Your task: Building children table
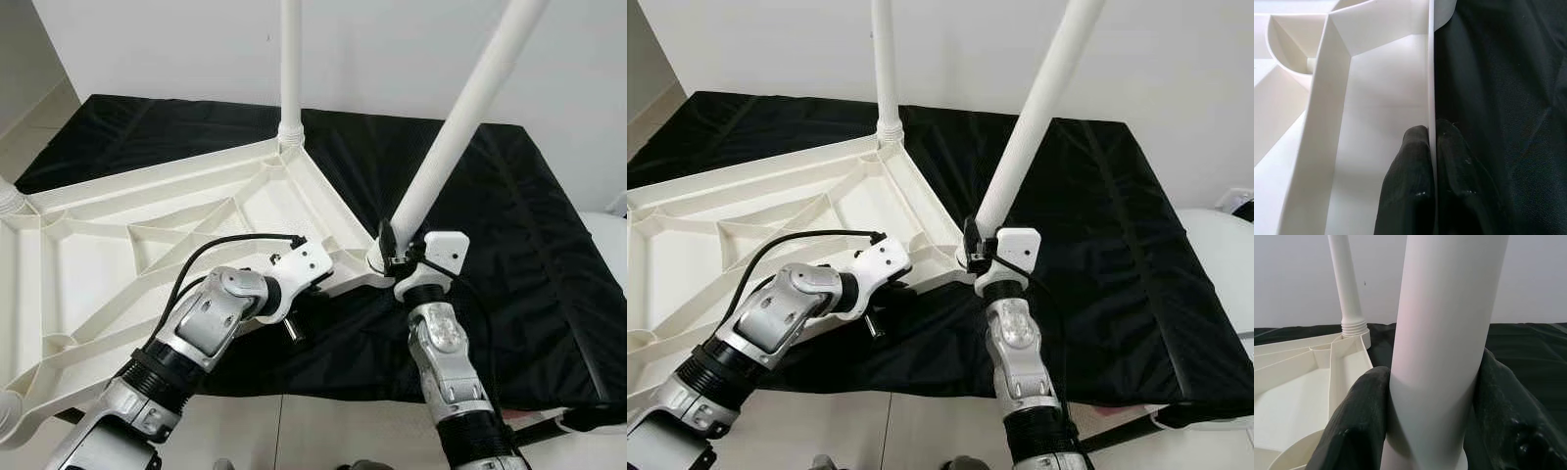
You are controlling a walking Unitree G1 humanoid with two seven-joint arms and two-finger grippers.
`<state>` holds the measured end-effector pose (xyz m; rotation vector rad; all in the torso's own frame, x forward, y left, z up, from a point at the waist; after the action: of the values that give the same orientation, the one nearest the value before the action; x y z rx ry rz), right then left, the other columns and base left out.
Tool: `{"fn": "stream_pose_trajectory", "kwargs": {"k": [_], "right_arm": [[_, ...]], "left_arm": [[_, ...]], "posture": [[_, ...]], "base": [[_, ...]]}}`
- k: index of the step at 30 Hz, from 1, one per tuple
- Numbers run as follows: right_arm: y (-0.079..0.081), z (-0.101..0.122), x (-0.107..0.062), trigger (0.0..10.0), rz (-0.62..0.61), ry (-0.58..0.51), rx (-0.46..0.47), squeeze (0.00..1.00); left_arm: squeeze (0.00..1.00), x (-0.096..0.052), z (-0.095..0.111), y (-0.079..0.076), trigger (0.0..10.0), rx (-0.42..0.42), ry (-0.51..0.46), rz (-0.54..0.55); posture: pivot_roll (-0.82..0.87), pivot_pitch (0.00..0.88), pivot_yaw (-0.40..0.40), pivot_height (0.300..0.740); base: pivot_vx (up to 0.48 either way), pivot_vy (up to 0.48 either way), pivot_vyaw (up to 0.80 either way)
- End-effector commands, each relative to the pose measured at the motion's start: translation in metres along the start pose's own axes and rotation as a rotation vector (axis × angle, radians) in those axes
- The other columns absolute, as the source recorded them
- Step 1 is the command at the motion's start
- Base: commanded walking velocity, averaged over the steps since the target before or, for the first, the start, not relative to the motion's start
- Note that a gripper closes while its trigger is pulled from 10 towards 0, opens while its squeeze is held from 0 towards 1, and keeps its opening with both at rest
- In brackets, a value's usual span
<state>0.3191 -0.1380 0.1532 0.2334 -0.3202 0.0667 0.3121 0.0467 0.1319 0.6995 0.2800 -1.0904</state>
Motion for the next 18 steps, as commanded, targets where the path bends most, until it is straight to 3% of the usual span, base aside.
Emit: {"fn": "stream_pose_trajectory", "kwargs": {"k": [1, 7, 8, 16, 17, 18], "right_arm": [[-0.028, -0.002, -0.003, 10.0, -0.091, 0.03, -0.022, 0.0], [-0.028, 0.002, 0.002, 10.0, -0.037, 0.029, -0.007, 0.0], [-0.03, 0.003, 0.003, 10.0, -0.037, 0.032, -0.005, 0.0], [-0.032, 0.004, 0.006, 10.0, -0.028, 0.035, 0.004, 0.0], [-0.031, 0.006, 0.009, 10.0, -0.009, 0.034, 0.015, 0.0], [-0.031, 0.006, 0.01, 10.0, -0.003, 0.034, 0.018, 0.0]], "left_arm": [[0.0, -0.014, -0.012, 0.024, 10.0, -0.002, 0.069, 0.159], [0.0, -0.014, -0.013, 0.024, 10.0, -0.013, 0.07, 0.159], [1.0, -0.015, -0.013, 0.024, 10.0, -0.017, 0.07, 0.159], [1.0, -0.016, -0.013, 0.027, 10.0, -0.009, 0.075, 0.166], [0.0, -0.02, -0.01, 0.031, 10.0, 0.0, 0.051, 0.166], [0.0, -0.021, -0.008, 0.032, 10.0, 0.003, 0.044, 0.166]], "posture": [[-0.05, 0.027, -0.003, 0.74], [-0.05, 0.031, -0.004, 0.74], [-0.05, 0.033, -0.003, 0.74], [-0.05, 0.035, -0.003, 0.74], [-0.05, 0.034, -0.005, 0.74], [-0.05, 0.034, -0.005, 0.74]], "base": [[0.0, 0.0, 0.0], [0.0, 0.0, 0.0], [0.0, 0.0, 0.0], [0.0, 0.0, 0.0], [0.0, 0.0, 0.0], [0.0, 0.0, 0.0]]}}
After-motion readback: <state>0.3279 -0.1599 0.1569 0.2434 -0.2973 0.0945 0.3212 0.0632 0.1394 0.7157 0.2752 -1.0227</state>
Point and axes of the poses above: a point about 5 cm out from each wrist's last joint towards the gripper, its own x axis pointing out of the wrist towards the gripper, its own z axis along the axis of the wrist's last joint, y = z × x, the point moved 2 cm from there along x, pointing out of the wrist towards the gripper, and after that the axes turned 13 degrees about x, right-handed, at the moved point
